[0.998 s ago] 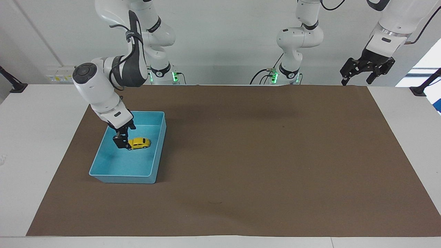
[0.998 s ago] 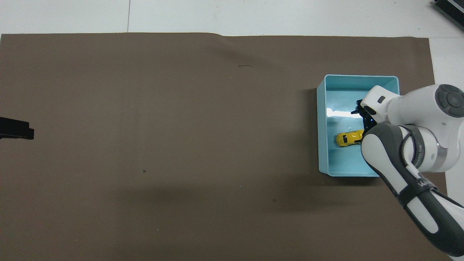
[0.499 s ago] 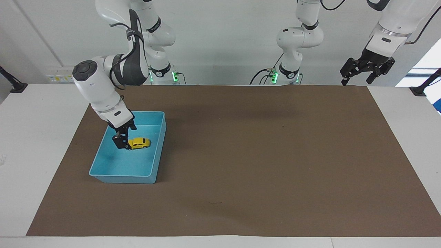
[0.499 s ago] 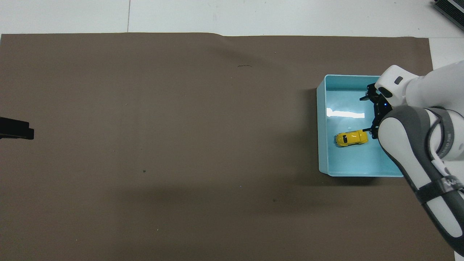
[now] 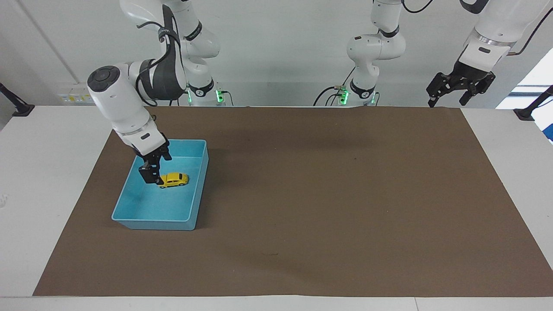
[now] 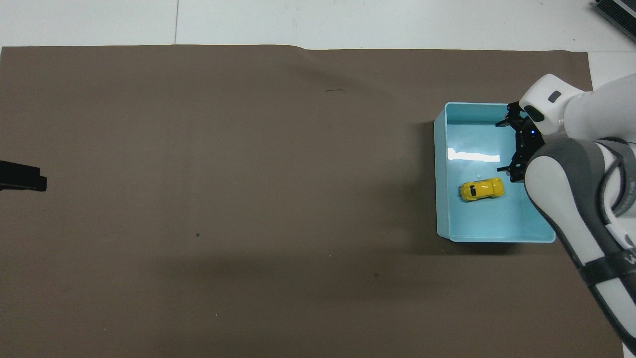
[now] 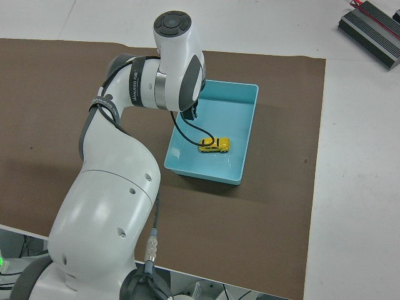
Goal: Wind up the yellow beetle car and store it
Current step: 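Raise the open right gripper up out of the box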
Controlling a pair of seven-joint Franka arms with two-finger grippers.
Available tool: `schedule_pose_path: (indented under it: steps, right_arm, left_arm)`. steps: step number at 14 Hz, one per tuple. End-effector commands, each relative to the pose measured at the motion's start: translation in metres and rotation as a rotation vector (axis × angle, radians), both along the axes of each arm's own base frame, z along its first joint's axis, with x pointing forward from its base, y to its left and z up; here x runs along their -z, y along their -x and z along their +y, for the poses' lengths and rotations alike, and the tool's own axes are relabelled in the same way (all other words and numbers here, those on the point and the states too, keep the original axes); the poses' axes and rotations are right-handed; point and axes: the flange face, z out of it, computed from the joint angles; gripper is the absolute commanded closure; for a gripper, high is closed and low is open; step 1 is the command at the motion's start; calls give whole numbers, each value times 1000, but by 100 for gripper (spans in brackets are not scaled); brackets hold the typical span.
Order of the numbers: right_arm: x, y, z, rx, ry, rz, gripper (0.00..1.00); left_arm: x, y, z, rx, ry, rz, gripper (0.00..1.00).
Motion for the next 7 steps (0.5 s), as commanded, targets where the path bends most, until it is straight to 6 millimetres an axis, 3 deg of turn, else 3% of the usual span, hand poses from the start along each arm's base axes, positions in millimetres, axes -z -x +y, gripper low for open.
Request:
schedule_pose_path:
  steps: [1, 4, 7]
  right_arm:
    - [-30, 14, 10, 67, -21, 12, 0]
    - [-35, 16, 6, 119, -25, 26, 0]
    - [-54, 26, 13, 218, -31, 25, 0]
  left_arm:
    - [-5, 4, 3, -5, 9, 0, 0]
    - [-5, 4, 3, -6, 9, 2, 0]
    - [-5, 4, 3, -6, 8, 2, 0]
